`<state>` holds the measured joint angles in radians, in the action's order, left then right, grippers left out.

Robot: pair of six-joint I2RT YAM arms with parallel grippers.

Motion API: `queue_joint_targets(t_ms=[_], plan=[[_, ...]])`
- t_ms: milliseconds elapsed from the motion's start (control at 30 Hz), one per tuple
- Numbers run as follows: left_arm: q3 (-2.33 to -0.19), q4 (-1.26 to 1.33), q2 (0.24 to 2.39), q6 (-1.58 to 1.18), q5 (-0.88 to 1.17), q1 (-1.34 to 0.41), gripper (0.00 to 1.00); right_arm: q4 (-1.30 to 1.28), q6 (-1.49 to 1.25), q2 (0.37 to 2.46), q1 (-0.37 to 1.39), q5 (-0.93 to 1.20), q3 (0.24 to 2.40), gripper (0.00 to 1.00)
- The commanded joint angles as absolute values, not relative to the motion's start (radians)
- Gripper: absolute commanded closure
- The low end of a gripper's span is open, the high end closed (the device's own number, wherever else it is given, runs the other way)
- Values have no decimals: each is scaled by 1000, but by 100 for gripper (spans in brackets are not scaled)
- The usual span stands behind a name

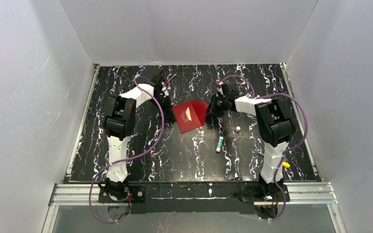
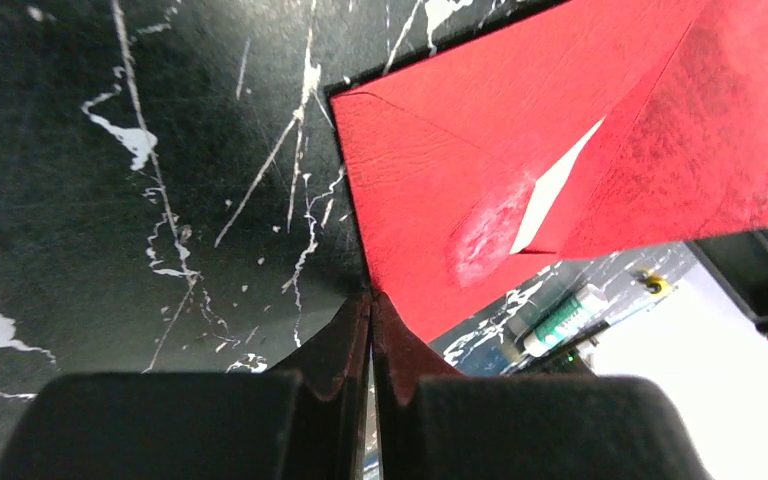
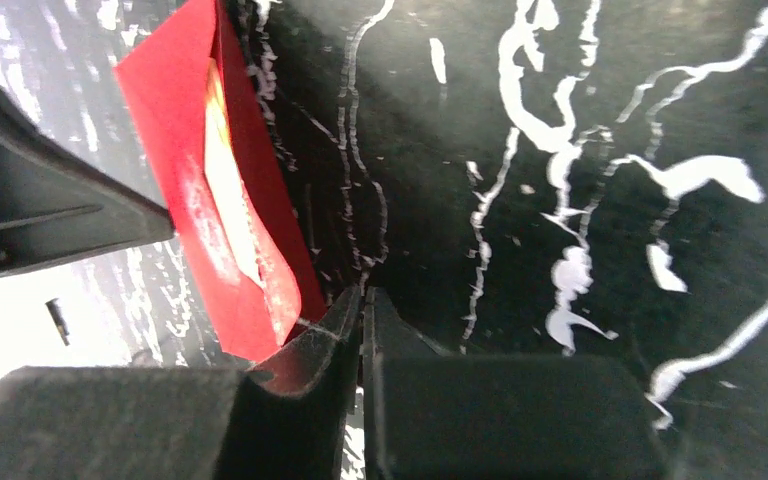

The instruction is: Place the letter into the envelope and seal it

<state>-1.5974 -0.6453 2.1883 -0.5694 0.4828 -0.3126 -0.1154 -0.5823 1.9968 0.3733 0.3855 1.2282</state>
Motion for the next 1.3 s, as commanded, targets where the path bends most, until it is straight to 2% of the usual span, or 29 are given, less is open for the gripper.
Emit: queue_joint_targets(t_ms=[0,167,367,633,933,1133,1267], plan=[[-1640,-702,2220,-544,378,-321,100,181,-673,1934,368,512,1150,86],[-1652,-703,2239,-550,367,-325,100,235,-674,1942,376,532,1141,85],[-1664,-703,2257,-556,376,-330,100,203,-622,1976,416,479,1185,88],[-1676,-703,2269,-558,398,-328,100,93,-539,2026,496,390,1260,89],[-1669,-689,2262,-557,440,-329,100,-147,-446,2104,565,221,1385,88],[-1677,-651,2221,-546,527,-324,100,-286,-363,2132,635,22,1440,83],[-1609,-451,2089,-596,622,-305,100,-367,-334,2154,682,-124,1457,73]])
